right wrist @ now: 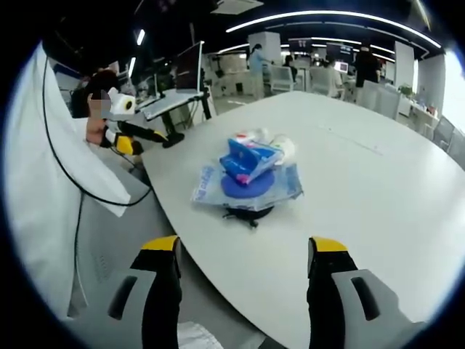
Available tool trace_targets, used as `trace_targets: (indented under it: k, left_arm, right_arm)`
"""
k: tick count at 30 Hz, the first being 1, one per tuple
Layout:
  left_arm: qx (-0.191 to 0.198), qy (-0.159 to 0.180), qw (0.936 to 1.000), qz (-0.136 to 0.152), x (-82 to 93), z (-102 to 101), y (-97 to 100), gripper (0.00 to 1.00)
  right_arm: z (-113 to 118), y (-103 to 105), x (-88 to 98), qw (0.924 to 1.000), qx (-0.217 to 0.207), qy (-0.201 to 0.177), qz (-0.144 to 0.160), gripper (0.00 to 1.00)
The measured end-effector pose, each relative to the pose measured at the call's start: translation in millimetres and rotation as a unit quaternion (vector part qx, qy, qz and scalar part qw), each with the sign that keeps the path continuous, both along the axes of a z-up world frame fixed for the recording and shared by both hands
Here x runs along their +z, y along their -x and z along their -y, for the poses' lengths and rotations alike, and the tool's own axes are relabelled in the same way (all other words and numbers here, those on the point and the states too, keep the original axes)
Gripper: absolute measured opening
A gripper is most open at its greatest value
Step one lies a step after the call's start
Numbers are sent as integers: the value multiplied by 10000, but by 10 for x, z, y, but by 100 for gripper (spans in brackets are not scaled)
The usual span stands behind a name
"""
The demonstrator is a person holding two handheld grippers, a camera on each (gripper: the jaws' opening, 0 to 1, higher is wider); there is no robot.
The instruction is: Arrange the tabletop items into an orderly group along one side of the table until the central work area is clear of visible clutter.
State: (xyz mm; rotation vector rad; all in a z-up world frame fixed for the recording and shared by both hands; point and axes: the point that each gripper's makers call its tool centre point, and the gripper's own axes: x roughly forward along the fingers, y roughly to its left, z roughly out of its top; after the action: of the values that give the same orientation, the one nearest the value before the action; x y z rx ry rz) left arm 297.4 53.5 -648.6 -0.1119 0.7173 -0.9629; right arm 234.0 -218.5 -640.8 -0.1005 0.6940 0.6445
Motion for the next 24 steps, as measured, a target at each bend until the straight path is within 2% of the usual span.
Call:
trace_targets:
  k: [24]
  left_arm:
    - [16, 16, 10000, 29, -3, 18, -13, 97]
  right_arm:
    - [-1, -21, 5, 10000, -36, -28, 32, 69]
